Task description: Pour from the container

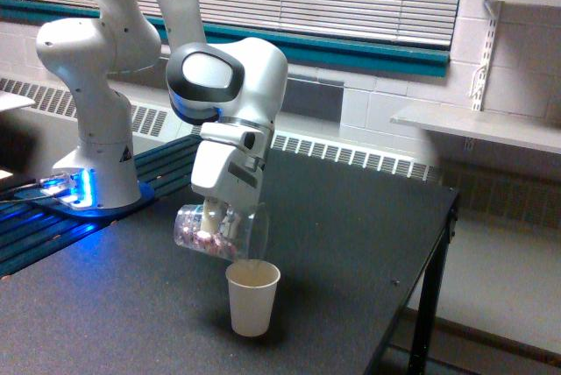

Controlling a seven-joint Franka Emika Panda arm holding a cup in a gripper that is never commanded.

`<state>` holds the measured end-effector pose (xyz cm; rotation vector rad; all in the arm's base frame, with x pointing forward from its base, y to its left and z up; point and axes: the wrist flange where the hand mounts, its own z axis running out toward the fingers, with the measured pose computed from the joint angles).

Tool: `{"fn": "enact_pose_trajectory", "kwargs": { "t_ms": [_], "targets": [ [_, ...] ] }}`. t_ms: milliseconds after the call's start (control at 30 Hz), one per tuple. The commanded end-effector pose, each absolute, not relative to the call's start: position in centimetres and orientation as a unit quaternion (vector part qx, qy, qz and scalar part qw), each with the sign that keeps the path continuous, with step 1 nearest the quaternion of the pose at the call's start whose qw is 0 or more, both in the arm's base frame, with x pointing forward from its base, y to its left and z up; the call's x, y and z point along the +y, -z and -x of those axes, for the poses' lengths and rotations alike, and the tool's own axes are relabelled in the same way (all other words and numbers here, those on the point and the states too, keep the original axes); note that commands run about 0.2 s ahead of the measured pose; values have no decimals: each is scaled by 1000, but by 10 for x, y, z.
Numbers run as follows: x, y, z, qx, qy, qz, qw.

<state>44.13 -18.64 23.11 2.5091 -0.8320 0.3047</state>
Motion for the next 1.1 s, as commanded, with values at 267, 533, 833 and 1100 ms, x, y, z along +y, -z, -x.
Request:
{"fn": "enact_pose_trajectory", "kwargs": {
  "t_ms": [267,533,833,1100],
  "targets": [
    [-185,-231,-445,-288,-111,-915,259],
    [-194,-234,-442,-290,-110,-913,266],
    [-204,-239,-437,-291,-110,-911,271],
    [-207,-239,-433,-291,-107,-910,273]
  ]
}}
